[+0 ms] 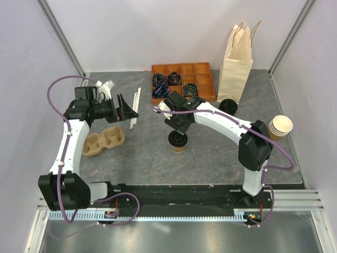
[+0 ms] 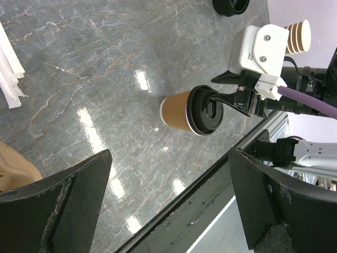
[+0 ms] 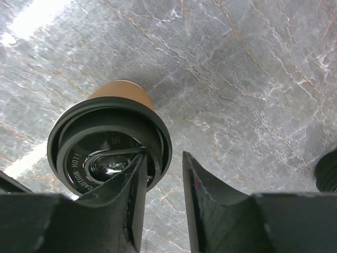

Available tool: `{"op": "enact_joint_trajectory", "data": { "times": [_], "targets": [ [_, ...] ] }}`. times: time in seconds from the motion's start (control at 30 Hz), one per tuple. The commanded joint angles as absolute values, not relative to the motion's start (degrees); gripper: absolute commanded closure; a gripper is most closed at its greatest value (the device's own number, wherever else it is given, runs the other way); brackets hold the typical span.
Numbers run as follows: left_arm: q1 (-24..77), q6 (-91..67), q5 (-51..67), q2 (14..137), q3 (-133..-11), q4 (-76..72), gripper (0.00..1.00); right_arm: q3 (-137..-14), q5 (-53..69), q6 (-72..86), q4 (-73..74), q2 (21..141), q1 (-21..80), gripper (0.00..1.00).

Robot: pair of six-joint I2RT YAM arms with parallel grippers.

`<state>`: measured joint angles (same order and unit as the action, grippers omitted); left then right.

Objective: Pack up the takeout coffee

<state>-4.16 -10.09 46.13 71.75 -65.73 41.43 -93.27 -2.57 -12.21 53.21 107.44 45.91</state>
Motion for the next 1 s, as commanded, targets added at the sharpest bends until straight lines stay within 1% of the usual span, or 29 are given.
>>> {"op": "enact_joint_trajectory", "data": {
  "times": [0.0,0.07,0.1,0.17,0.23,0.27,0.33,0.43,0.53,0.57,0.63,0.67,0.73,0.77,0.83,0.87,0.97],
  "targets": [
    [-4.57,-11.51,47.11,71.19,-66.88,39.90,0.00,-97.90,-0.62,-11.51,55.90,106.97,46.14,0.59],
    [-4.57,-11.51,47.72,70.84,-66.97,39.81,0.00,-100.01,-0.18,-11.69,56.95,106.18,46.14,0.58],
    [-4.48,-11.51,48.51,70.75,-66.89,39.55,0.00,-100.37,-0.09,-11.78,57.30,105.13,46.23,0.54],
    [-4.66,-11.43,49.91,70.14,-66.88,39.11,0.00,-99.94,2.80,-12.74,57.48,103.28,46.14,0.48],
    [-4.57,-11.16,50.80,69.70,-66.80,38.24,0.00,-99.41,3.86,-13.79,57.83,100.82,46.05,0.47],
    [-4.48,-10.99,51.58,69.35,-66.80,37.80,0.00,-98.71,4.30,-13.89,57.74,100.03,45.79,0.43],
    [-4.48,-11.51,51.50,68.64,-66.36,36.40,0.00,-98.09,4.83,-14.15,57.74,98.35,45.27,0.40],
    [-4.48,-12.13,52.38,69.26,-66.01,35.34,0.00,-96.33,5.71,-14.76,57.75,97.91,44.04,0.41],
    [-4.48,-12.65,52.73,69.87,-66.27,34.89,0.00,-95.19,6.50,-14.94,57.74,98.09,42.81,0.49],
    [-4.40,-12.74,52.65,69.96,-66.18,34.63,0.00,-95.19,7.11,-15.20,57.83,98.17,42.54,0.55],
    [-4.39,-12.92,52.47,69.79,-66.09,34.37,0.00,-95.27,8.78,-15.29,57.74,98.44,41.84,0.62],
    [-4.48,-12.92,52.30,69.87,-66.01,34.28,0.00,-95.45,9.22,-15.29,57.83,98.61,41.84,0.70],
    [-4.48,-13.01,52.21,69.79,-66.01,34.19,0.00,-95.36,10.02,-15.29,57.75,99.31,41.57,0.78],
    [-4.48,-13.01,52.03,69.79,-65.92,34.10,0.00,-95.10,10.63,-15.29,57.66,99.93,41.57,0.86],
    [-4.48,-13.18,52.03,69.79,-65.83,34.01,0.00,-95.01,11.60,-15.12,57.57,100.54,41.40,0.93],
    [-4.48,-13.18,52.03,69.70,-65.57,34.01,0.00,-95.10,12.47,-15.12,57.39,101.07,41.40,0.99],
    [-4.48,-13.01,52.21,69.44,-64.78,33.93,0.00,-95.19,13.53,-14.68,57.31,102.04,41.40,1.00]
  ]
}}
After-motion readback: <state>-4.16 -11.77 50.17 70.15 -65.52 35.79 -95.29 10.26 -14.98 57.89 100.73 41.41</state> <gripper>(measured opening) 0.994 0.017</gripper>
